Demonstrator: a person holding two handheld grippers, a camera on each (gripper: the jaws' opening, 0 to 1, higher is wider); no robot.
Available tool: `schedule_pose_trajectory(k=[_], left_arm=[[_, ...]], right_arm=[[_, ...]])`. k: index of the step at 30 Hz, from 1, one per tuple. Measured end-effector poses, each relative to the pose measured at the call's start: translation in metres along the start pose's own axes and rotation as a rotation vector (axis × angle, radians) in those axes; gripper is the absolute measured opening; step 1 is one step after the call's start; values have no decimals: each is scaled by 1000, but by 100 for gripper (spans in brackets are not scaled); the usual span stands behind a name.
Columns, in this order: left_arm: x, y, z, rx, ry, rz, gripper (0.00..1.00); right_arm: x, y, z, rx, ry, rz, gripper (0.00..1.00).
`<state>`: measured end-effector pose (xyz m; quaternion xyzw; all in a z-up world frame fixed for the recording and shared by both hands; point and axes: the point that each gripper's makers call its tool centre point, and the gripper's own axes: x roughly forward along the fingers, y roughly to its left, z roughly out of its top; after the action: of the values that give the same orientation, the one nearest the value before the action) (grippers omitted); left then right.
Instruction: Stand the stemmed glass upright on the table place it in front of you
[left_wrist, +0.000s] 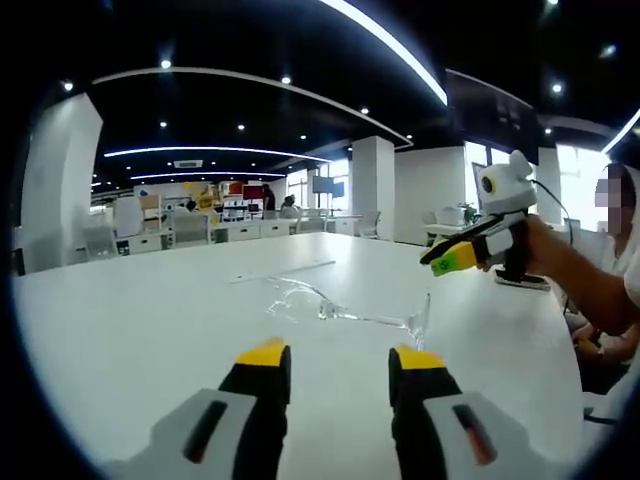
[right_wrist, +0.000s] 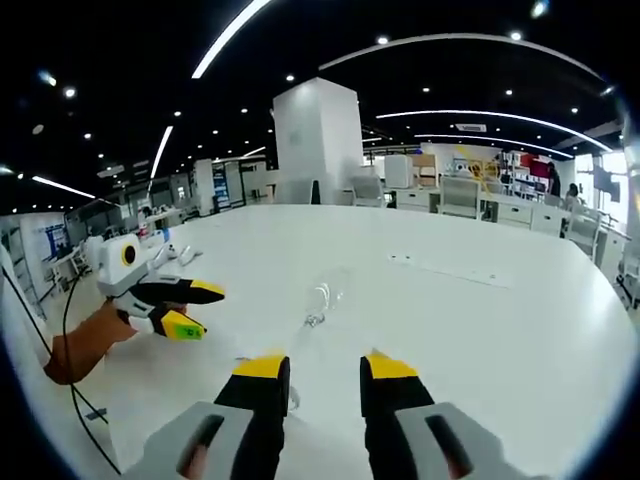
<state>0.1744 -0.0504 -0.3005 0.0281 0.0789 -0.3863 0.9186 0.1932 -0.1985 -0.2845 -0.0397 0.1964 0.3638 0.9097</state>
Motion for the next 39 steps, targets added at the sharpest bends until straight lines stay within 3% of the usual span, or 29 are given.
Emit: schedule_pose_trajectory(k=[39], left_arm=[[0, 4, 1, 4, -2, 5, 39]], right_arm=[[8, -1, -1, -7, 27, 2, 31]])
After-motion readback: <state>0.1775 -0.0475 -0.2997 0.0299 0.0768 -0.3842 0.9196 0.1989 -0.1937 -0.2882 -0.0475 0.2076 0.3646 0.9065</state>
